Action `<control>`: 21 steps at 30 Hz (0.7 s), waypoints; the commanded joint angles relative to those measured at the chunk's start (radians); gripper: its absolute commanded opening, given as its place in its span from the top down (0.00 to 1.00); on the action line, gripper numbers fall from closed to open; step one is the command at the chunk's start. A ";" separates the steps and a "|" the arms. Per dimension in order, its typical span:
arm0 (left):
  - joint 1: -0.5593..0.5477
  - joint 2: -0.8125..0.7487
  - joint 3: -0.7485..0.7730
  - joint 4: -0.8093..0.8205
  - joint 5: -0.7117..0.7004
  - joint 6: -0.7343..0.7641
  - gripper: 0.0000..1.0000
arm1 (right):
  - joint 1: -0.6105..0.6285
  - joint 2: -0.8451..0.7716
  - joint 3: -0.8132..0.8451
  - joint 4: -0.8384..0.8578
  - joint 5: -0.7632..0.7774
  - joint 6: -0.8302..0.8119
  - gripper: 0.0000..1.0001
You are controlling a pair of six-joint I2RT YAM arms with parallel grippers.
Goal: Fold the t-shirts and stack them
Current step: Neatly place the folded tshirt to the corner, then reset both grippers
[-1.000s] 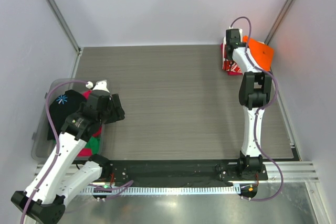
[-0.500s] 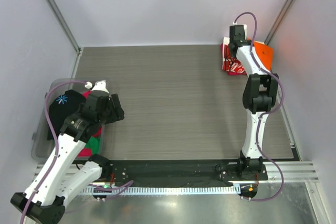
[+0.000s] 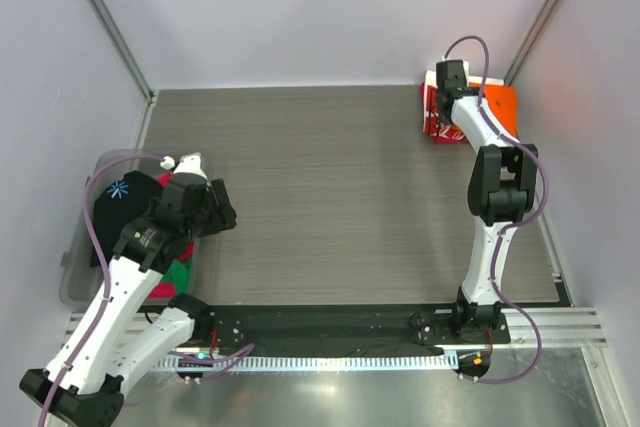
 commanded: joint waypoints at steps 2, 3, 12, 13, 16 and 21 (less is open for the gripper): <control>0.004 -0.012 -0.003 0.036 -0.011 0.003 0.38 | 0.015 -0.075 -0.036 0.016 -0.019 0.042 0.99; 0.004 -0.012 -0.003 0.036 -0.011 0.003 0.38 | 0.015 -0.079 -0.042 0.014 -0.018 0.049 0.98; 0.004 -0.003 -0.005 0.036 -0.013 0.003 0.38 | 0.036 -0.185 -0.024 -0.012 -0.061 0.117 0.15; 0.004 -0.003 -0.003 0.034 -0.014 0.003 0.38 | 0.041 -0.206 -0.028 -0.012 -0.067 0.122 0.15; 0.004 0.000 -0.003 0.034 -0.016 0.001 0.38 | 0.049 -0.324 -0.069 -0.012 -0.102 0.145 0.14; 0.004 -0.003 -0.003 0.036 -0.014 0.003 0.37 | 0.050 -0.645 -0.284 0.061 -0.143 0.209 0.10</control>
